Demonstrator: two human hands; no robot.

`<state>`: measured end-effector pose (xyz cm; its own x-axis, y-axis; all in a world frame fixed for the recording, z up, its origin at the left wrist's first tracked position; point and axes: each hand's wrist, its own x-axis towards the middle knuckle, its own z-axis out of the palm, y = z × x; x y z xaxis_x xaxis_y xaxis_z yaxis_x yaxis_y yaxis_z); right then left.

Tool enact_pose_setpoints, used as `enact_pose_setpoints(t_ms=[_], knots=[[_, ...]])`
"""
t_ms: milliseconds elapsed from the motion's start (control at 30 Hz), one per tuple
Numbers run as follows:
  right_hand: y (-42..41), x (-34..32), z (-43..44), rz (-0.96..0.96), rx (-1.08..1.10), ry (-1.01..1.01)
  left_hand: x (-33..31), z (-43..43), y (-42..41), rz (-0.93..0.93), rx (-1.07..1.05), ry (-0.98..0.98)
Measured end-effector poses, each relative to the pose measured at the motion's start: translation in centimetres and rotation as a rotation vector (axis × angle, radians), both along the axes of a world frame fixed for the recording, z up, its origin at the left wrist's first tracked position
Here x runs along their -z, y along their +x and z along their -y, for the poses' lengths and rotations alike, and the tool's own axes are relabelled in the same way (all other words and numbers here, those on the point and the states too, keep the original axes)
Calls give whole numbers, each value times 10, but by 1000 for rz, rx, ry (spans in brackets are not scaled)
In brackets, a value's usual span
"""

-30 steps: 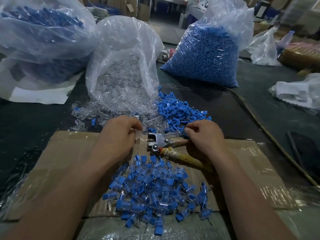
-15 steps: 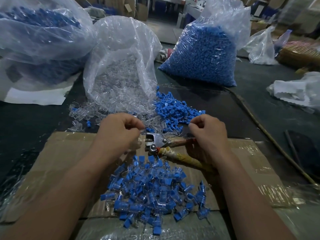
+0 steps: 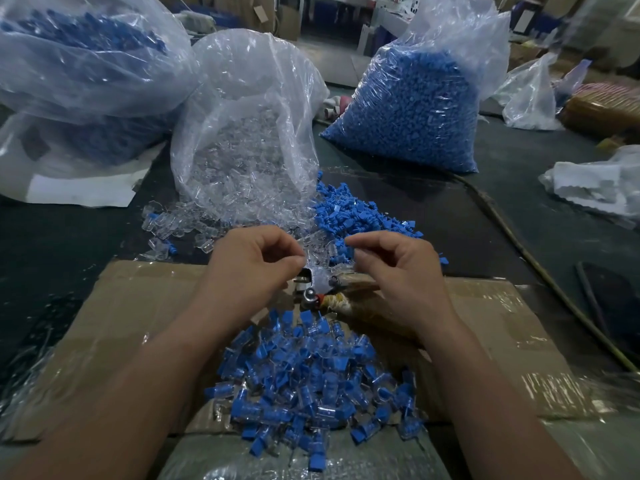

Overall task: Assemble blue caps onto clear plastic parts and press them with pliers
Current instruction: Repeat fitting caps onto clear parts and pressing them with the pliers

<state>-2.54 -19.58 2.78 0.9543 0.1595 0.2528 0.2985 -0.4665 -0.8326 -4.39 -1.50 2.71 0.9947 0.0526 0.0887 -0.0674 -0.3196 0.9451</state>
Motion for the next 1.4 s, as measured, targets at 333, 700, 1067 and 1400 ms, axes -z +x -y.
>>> enact_pose_setpoints(t_ms=[333, 700, 1067, 1400], knots=[[-14, 2, -19, 204, -51, 25, -3, 8, -4, -8, 37, -73], [-11, 6, -19, 241, -73, -13, -7, 11, -7, -4, 91, -143], [-12, 7, -17, 178, -195, 214, -11, 6, -6, -148, 144, -373], [-9, 8, -13, 220, -238, 173, -12, 3, -5, -226, 230, -473]])
